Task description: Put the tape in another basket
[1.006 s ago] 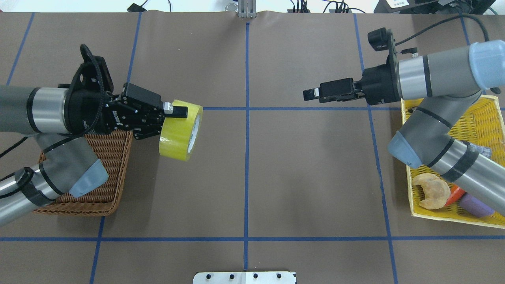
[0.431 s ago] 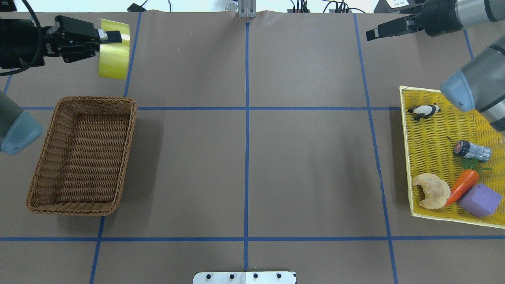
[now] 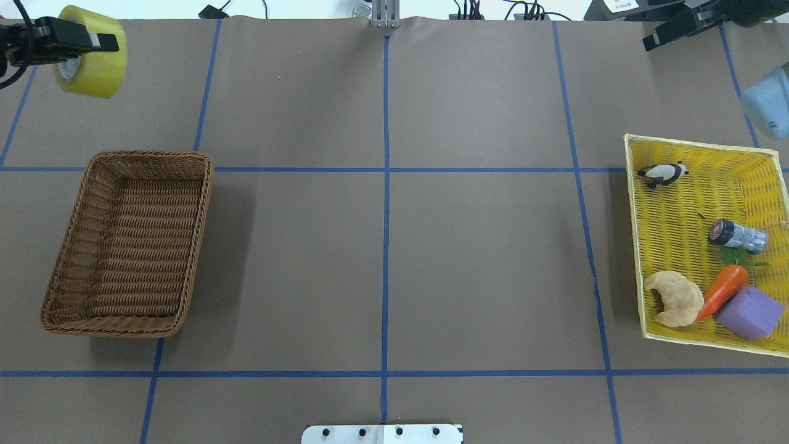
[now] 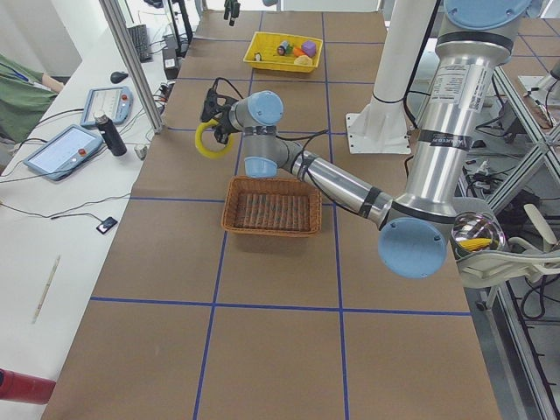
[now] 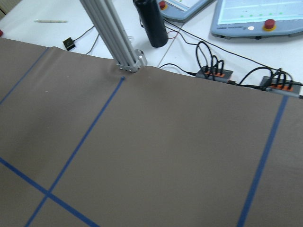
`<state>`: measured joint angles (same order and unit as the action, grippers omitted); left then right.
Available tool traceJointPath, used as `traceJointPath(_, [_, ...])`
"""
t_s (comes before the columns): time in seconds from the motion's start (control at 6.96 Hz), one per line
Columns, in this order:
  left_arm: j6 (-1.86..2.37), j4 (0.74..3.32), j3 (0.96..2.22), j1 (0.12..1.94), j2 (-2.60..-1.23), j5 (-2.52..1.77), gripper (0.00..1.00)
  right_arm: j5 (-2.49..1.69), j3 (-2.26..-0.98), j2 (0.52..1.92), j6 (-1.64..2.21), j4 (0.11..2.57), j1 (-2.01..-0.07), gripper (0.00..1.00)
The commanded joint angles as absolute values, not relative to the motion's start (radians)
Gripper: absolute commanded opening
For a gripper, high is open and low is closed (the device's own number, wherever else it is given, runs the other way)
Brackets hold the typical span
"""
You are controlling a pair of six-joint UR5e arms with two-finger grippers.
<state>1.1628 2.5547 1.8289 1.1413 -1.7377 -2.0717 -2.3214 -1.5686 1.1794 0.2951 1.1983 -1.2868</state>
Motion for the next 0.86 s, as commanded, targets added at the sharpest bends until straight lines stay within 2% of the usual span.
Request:
traceJointPath(0.0, [0.976, 2.317, 1.841, 1.147, -1.672, -2.056, 0.00, -2.303, -1.566, 1.187, 0.048, 1.566, -1.319, 1.00])
traceJointPath(0.29, [0.971, 2.031, 1.891, 1.062, -1.663, -2.066, 0.00, -2.248, -1.560, 1.187, -0.101, 1.809, -1.330, 1.00])
traceJointPath(0.43, [0.969, 1.847, 1.964, 1.005, -1.664, -2.065, 0.00, -2.220, -1.557, 1.207, -0.157, 1.874, -1.328, 1.00])
traceJointPath(0.72, [0.979, 1.679, 2.034, 0.904, -1.664, -2.054, 0.00, -2.235, -1.563, 1.303, -0.235, 1.867, -1.368, 1.00])
